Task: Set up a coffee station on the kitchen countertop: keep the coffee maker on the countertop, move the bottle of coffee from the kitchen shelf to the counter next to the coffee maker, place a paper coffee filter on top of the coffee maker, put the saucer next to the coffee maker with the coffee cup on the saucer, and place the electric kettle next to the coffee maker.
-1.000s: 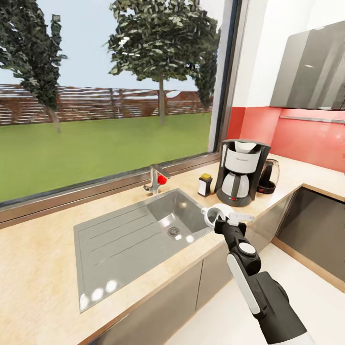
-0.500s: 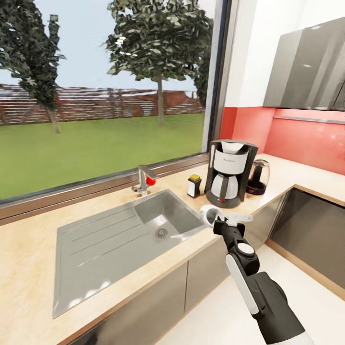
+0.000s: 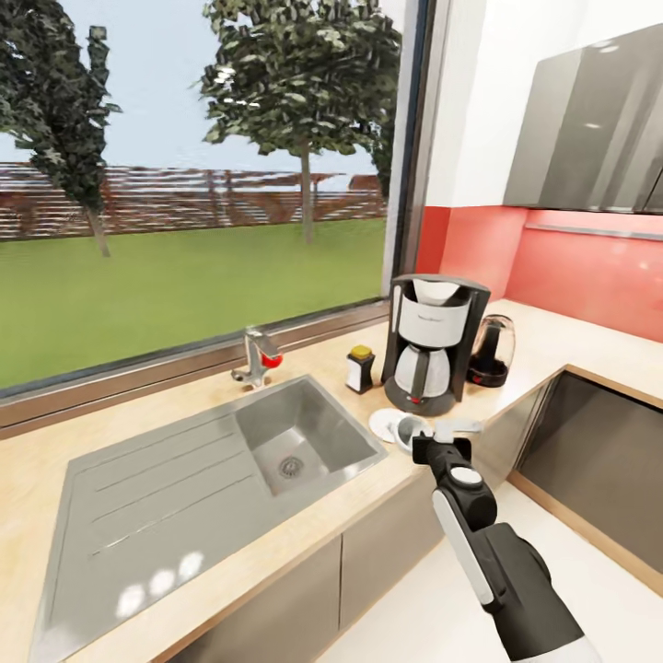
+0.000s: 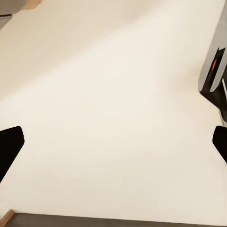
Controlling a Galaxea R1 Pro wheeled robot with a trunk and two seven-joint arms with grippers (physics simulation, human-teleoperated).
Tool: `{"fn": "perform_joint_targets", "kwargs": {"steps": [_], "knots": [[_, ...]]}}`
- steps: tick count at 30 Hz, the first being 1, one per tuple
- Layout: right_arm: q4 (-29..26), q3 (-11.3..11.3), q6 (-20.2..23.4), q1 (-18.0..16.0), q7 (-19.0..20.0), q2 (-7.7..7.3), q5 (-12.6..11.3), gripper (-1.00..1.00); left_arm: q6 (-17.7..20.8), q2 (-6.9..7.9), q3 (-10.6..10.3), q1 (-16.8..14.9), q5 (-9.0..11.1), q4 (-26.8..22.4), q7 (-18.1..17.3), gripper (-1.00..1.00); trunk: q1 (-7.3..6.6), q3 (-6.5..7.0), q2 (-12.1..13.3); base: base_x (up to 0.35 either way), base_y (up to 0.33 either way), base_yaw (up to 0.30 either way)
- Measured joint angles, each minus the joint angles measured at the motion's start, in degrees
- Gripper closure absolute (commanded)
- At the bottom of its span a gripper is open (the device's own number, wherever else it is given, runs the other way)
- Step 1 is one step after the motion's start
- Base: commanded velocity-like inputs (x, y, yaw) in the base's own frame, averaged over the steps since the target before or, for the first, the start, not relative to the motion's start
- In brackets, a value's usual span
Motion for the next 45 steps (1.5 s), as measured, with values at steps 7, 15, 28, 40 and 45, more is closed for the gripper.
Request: {"fn": "perform_joint_targets", "kwargs": {"steps": [7, 15, 28, 40, 45], "knots": [[-0.5, 0.1, 0.0, 0.0, 0.1, 0.02, 0.9, 1.00, 0.0, -0.04, 0.0, 0.0, -0.1, 0.0, 0.1, -1.00, 0.01, 0.00, 0.0, 0.184, -0.214, 0.039], [-0.5, 0.2, 0.0, 0.0, 0.1, 0.11, 0.9, 1.00, 0.0, -1.16, 0.0, -0.1, -0.2, -0.1, 0.1, -1.00, 0.02, 0.00, 0.0, 0.117, -0.255, 0.252], [0.5, 0.2, 0.0, 0.0, 0.3, -0.02, 0.9, 1.00, -0.1, -1.09, -0.3, 0.0, -0.1, -0.1, 0.1, -1.00, 0.02, -0.08, 0.0, 0.010, -0.039, 0.132], [7.4, 0.1, 0.3, -3.5, 0.2, 2.94, 1.2, 1.00, -0.2, -1.05, -0.6, 0.0, -0.3, 0.0, -0.1, -1.00, 0.03, -0.08, 0.0, 0.000, 0.000, 0.000], [11.4, 0.1, 0.2, -6.3, 0.1, 3.83, 1.0, 1.00, -0.2, -1.04, -0.6, 0.0, -0.3, 0.0, -0.1, -1.00, 0.01, -0.08, 0.0, 0.061, 0.000, 0.000]]}}
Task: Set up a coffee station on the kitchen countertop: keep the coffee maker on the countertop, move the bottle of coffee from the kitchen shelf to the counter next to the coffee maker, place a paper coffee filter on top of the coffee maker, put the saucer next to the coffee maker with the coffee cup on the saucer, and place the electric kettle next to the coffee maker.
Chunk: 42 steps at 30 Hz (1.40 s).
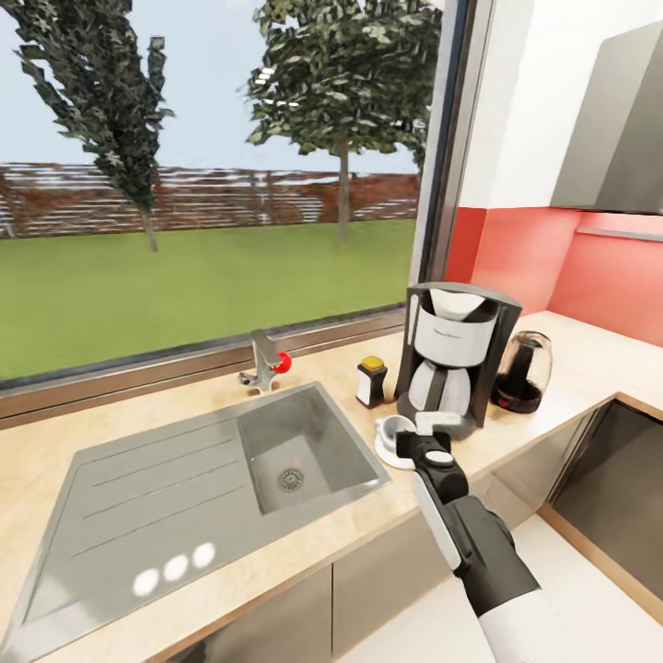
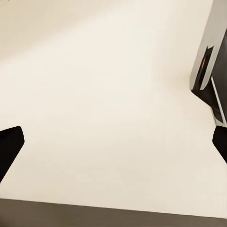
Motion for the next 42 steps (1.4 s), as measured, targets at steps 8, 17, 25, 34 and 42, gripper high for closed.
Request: {"fn": "perform_joint_targets", "kwargs": {"steps": [8, 17, 25, 34, 42], "knots": [[1.2, -0.1, -0.1, -0.5, -0.1, 0.25, 0.2, 1.00, -0.2, -0.07, 0.1, 0.0, 0.0, 0.0, 0.0, -1.00, 0.01, 0.00, 0.0, 0.076, 0.000, 0.000], [7.4, -0.4, -0.2, -0.5, -0.1, 0.02, 0.1, 1.00, -0.2, -0.01, 0.2, 0.0, 0.0, 0.1, 0.0, -1.00, 0.01, 0.00, 0.0, 0.002, 0.000, 0.000], [7.9, -0.6, -0.2, -0.5, -0.2, -0.10, 0.2, 1.00, 0.0, -0.05, 0.2, 0.1, 0.0, 0.1, 0.0, -1.00, 0.00, 0.00, 0.0, 0.057, -0.080, 0.000], [7.9, -0.6, -0.2, -0.5, -0.2, -0.12, 0.1, 1.00, 0.0, -0.06, 0.2, 0.0, 0.1, 0.1, 0.0, -1.00, 0.01, 0.00, 0.0, 0.117, -0.200, 0.000], [10.8, -0.3, -0.3, -0.5, -0.1, -0.05, 0.1, 1.00, 0.0, -0.05, 0.2, 0.1, 0.1, 0.1, 0.0, -1.00, 0.01, 0.00, 0.0, 0.081, 0.027, 0.000]]}}
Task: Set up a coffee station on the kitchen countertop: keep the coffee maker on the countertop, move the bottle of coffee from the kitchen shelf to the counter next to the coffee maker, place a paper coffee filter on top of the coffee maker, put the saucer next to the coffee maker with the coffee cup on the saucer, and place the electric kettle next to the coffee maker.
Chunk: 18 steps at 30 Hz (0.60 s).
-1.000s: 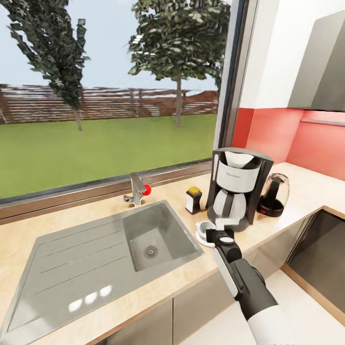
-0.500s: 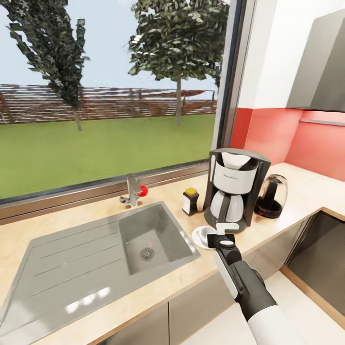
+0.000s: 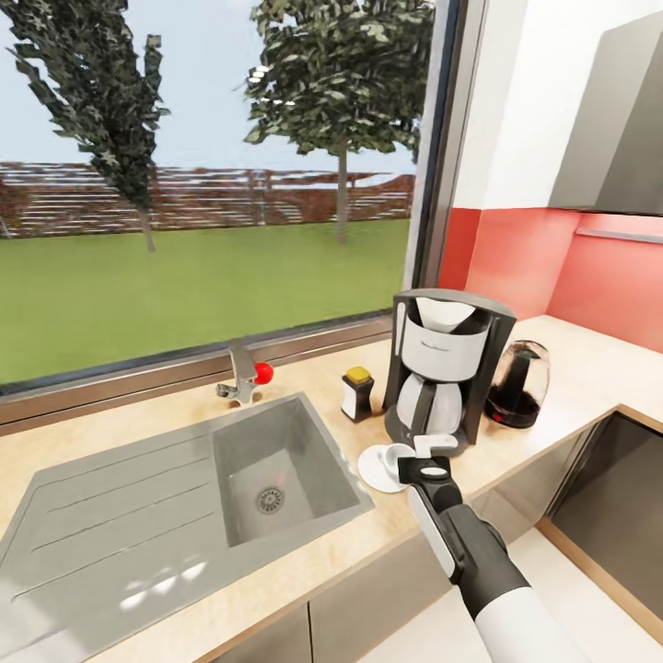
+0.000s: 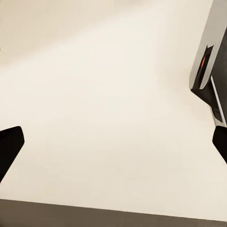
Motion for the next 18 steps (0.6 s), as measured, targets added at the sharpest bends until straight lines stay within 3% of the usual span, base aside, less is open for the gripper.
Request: {"fn": "perform_joint_targets", "kwargs": {"steps": [8, 18], "knots": [[0.2, 0.1, -0.1, 0.0, 0.0, 0.02, 0.0, 1.00, 0.0, 0.02, 0.0, 0.0, 0.0, 0.0, 0.0, -1.00, 0.00, 0.00, 0.0, 0.005, 0.003, 0.000], [0.2, 0.1, -0.1, 0.0, 0.0, 0.02, 0.0, 1.00, 0.0, 0.09, 0.0, 0.0, 0.0, 0.0, 0.0, -1.00, 0.00, 0.00, 0.0, 0.000, 0.084, 0.000]]}}
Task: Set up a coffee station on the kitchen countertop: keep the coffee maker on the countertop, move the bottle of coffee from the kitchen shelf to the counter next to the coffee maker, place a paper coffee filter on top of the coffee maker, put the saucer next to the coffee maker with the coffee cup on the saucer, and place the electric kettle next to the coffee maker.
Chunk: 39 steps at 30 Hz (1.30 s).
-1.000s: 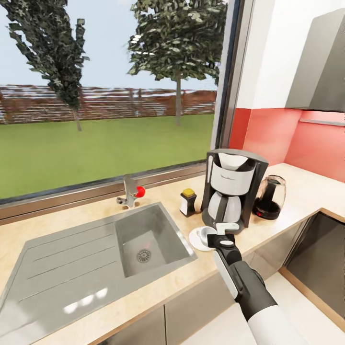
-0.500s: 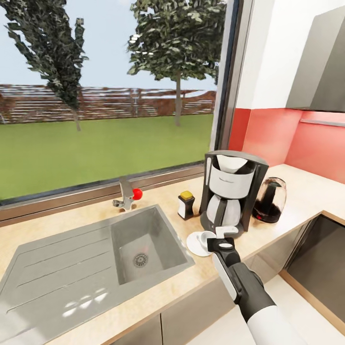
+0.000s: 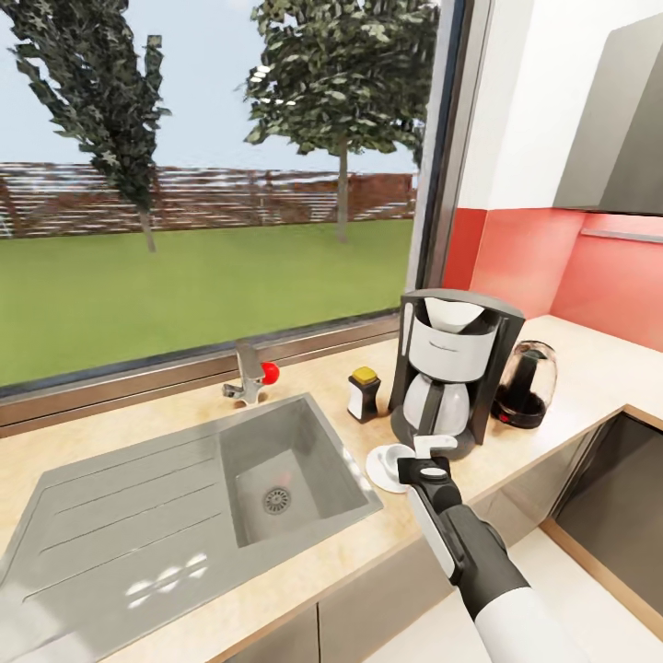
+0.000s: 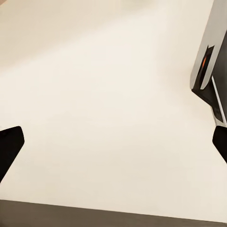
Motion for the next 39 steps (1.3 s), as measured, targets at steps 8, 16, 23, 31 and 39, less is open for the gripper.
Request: {"fn": "perform_joint_targets", "kwargs": {"steps": [8, 16, 23, 31, 39], "knots": [[-0.1, -0.1, -0.1, 0.0, 0.0, -0.02, 0.0, 1.00, 0.0, 0.07, 0.0, 0.0, 0.0, 0.0, 0.0, -1.00, -0.01, 0.00, 0.0, 0.070, 0.001, 0.000], [-0.1, -0.1, -0.1, 0.0, 0.0, -0.05, 0.0, 1.00, 0.0, 0.00, 0.0, 0.1, 0.0, 0.0, 0.0, -1.00, 0.00, 0.00, 0.0, 0.012, 0.000, 0.000], [-0.1, 0.0, -0.1, 0.0, 0.0, -0.09, 0.0, 1.00, 0.0, 0.00, 0.0, 0.1, 0.0, 0.0, 0.0, -1.00, 0.00, 0.00, 0.0, 0.005, 0.000, 0.000], [0.0, 0.0, -0.4, 0.0, 0.1, -0.09, 0.0, -1.00, 0.0, -0.02, 0.0, 0.1, 0.0, 0.0, 0.0, -1.00, 0.00, 0.00, 0.0, 0.061, 0.000, 0.000], [0.0, -0.1, -0.4, 0.0, 0.1, -0.08, 0.0, -1.00, 0.0, 0.00, 0.0, 0.1, 0.0, 0.0, 0.0, -1.00, 0.00, 0.00, 0.0, 0.002, 0.000, 0.000]]}}
